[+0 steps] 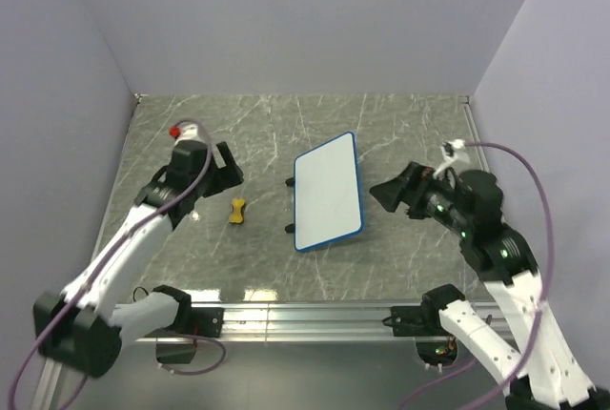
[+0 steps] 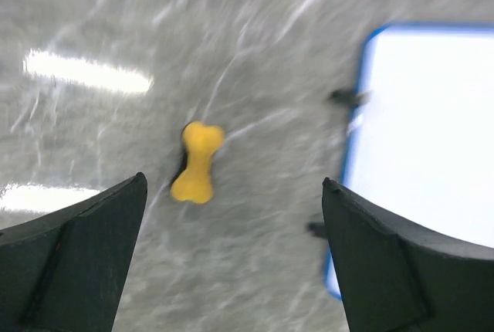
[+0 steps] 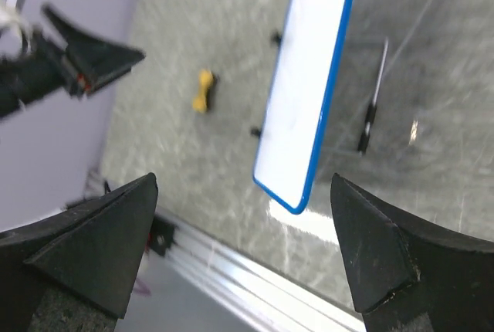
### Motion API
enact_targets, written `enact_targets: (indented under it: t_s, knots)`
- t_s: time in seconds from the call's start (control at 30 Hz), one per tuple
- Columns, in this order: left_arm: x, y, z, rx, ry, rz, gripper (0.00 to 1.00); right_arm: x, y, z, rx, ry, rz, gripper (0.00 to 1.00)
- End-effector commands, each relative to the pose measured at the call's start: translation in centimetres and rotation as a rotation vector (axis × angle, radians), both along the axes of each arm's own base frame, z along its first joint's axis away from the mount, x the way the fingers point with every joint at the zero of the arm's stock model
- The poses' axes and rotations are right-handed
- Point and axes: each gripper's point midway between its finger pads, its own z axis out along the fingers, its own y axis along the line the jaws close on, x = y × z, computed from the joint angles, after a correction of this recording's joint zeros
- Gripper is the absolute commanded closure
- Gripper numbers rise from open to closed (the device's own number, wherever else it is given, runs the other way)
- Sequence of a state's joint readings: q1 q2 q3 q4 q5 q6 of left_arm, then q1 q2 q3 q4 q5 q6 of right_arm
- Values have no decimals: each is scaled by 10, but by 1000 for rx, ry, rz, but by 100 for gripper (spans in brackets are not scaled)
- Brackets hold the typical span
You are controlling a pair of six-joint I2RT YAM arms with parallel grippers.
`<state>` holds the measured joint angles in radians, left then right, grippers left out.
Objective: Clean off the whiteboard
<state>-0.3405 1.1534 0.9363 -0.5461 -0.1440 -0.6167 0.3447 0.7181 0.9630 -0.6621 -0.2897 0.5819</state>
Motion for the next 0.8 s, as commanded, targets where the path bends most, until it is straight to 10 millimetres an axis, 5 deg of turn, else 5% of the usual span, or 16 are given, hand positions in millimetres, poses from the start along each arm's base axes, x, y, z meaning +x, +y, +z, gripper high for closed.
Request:
enact_targets:
  t_s: [0.0,0.07,0.1,0.27,0.43,0.77]
  knots:
    - [2,9,33,-89,-223,97,0,1,-21,20,55,-119,-148,0]
    - [-7,12,44,-172,-318,134,1,5,-25,28,118,-174,-202,0]
    - [-13,14,28,-184,-315,148,1,10,-33,21,116,-174,-262,0]
    - [-30,40,55,-273,-513,277,3,8,-47,4,117,-103,-360,0]
    - [-44,66,68,-176,-574,332,3,3,-47,-6,82,-103,-336,0]
    - [-66,84,99,-117,-587,352,5,-5,-30,-1,115,-157,-214,0]
